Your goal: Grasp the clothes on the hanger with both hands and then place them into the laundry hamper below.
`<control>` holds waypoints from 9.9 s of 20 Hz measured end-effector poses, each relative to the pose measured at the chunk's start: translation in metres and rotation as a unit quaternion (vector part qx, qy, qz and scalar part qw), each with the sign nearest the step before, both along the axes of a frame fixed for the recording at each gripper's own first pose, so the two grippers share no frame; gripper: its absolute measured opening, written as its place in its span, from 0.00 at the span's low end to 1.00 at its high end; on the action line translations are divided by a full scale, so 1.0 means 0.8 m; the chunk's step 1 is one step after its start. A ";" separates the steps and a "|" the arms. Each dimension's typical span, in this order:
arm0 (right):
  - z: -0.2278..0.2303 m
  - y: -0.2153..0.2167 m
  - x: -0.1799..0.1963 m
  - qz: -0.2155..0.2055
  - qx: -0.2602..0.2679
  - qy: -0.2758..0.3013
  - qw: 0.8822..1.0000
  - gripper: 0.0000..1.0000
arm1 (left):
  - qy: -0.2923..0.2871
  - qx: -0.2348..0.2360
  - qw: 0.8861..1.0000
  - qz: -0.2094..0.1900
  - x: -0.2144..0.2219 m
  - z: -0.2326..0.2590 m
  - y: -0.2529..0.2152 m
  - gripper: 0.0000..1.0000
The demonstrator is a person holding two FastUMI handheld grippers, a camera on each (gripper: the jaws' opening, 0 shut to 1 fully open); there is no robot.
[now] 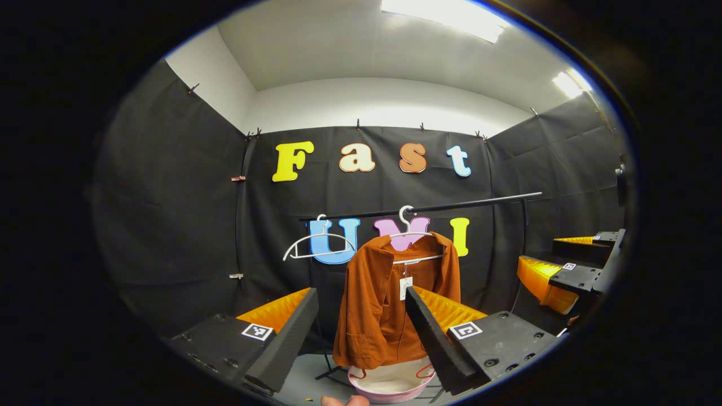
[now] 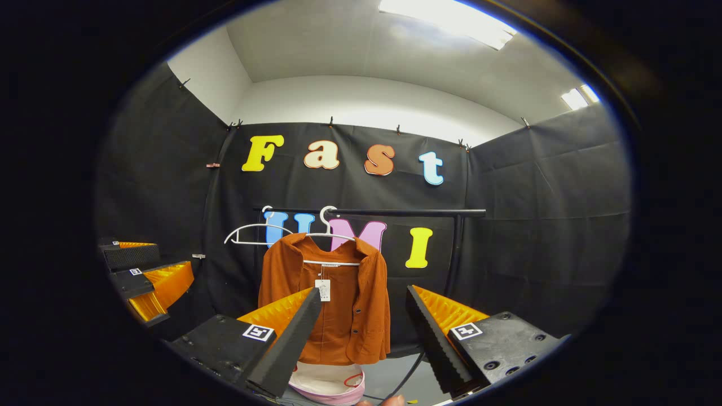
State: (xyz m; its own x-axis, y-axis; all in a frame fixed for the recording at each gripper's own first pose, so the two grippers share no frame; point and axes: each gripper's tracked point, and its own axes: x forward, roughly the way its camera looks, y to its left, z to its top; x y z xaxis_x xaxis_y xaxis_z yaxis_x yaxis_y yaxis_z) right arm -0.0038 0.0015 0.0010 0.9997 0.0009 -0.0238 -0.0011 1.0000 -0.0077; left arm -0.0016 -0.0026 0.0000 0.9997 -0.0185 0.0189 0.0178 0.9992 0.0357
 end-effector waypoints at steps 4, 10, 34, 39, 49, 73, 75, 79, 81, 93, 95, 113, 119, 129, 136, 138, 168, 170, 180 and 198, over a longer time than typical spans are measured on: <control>-0.019 -0.005 0.034 0.002 0.007 0.015 1.000 0.98 | 0.003 -0.002 1.000 -0.007 0.040 -0.009 -0.009 0.98; -0.046 -0.032 0.133 -0.001 0.008 0.013 1.000 0.98 | -0.003 0.001 1.000 -0.008 0.150 -0.026 -0.043 0.98; -0.181 -0.022 0.440 0.030 0.035 0.015 0.999 0.97 | 0.008 0.023 0.992 0.123 0.461 -0.098 -0.029 0.38; -0.203 -0.011 0.482 0.009 0.044 0.009 0.999 0.98 | 0.023 0.001 0.993 0.118 0.449 -0.098 -0.014 0.06; -0.239 -0.012 0.492 0.048 0.134 0.079 0.987 0.10 | 0.026 0.043 0.993 0.110 0.449 -0.104 -0.001 0.05; -0.138 -0.144 0.559 0.022 0.242 0.012 0.970 0.04 | 0.034 0.018 0.992 0.122 0.464 -0.044 0.059 0.04; -0.158 -0.151 0.571 0.008 0.227 0.028 0.973 0.09 | 0.047 0.015 0.991 0.124 0.471 -0.053 0.068 0.04; -0.224 -0.149 0.575 -0.001 0.211 0.074 0.975 0.00 | 0.082 0.025 0.989 0.120 0.472 -0.082 0.078 0.05; -0.258 -0.133 0.565 0.004 0.221 0.097 0.970 0.04 | 0.095 0.024 0.987 0.126 0.465 -0.100 0.087 0.05; -0.289 0.064 0.436 0.168 0.264 0.171 0.934 0.04 | 0.169 0.007 0.982 0.089 0.419 -0.204 0.074 0.05; -0.267 0.093 0.424 0.199 0.267 0.165 0.929 0.05 | 0.162 -0.007 0.985 0.060 0.419 -0.193 0.044 0.05; -0.419 0.114 0.390 0.224 0.189 0.280 0.914 0.05 | 0.227 -0.037 0.971 -0.067 0.419 -0.329 -0.084 0.05; -0.580 0.093 0.354 0.183 0.108 0.394 0.894 0.05 | 0.343 0.000 0.937 -0.062 0.399 -0.487 -0.088 0.04; -0.661 0.083 0.314 0.175 0.054 0.470 0.863 0.34 | 0.497 -0.016 0.866 -0.044 0.355 -0.598 -0.085 0.25; -0.668 0.054 0.296 0.131 0.000 0.476 0.870 0.99 | 0.474 -0.015 0.879 -0.048 0.361 -0.552 -0.081 0.95; -0.650 0.056 0.290 0.122 0.005 0.467 0.876 0.99 | 0.462 -0.015 0.885 -0.054 0.360 -0.530 -0.080 0.95; -0.114 0.079 0.240 0.023 0.031 0.087 0.995 1.00 | 0.049 -0.024 0.997 -0.047 0.272 0.009 0.023 0.92; -0.090 0.075 0.233 0.023 0.035 0.066 0.997 0.99 | 0.034 -0.021 0.998 -0.042 0.271 0.021 0.031 0.95; -0.017 0.036 0.202 0.033 0.045 0.003 0.998 0.94 | 0.012 -0.012 1.000 -0.018 0.229 0.064 0.004 0.95; -0.011 -0.012 0.192 0.047 0.055 -0.001 0.997 1.00 | 0.029 -0.006 0.999 0.018 0.200 0.064 -0.033 0.95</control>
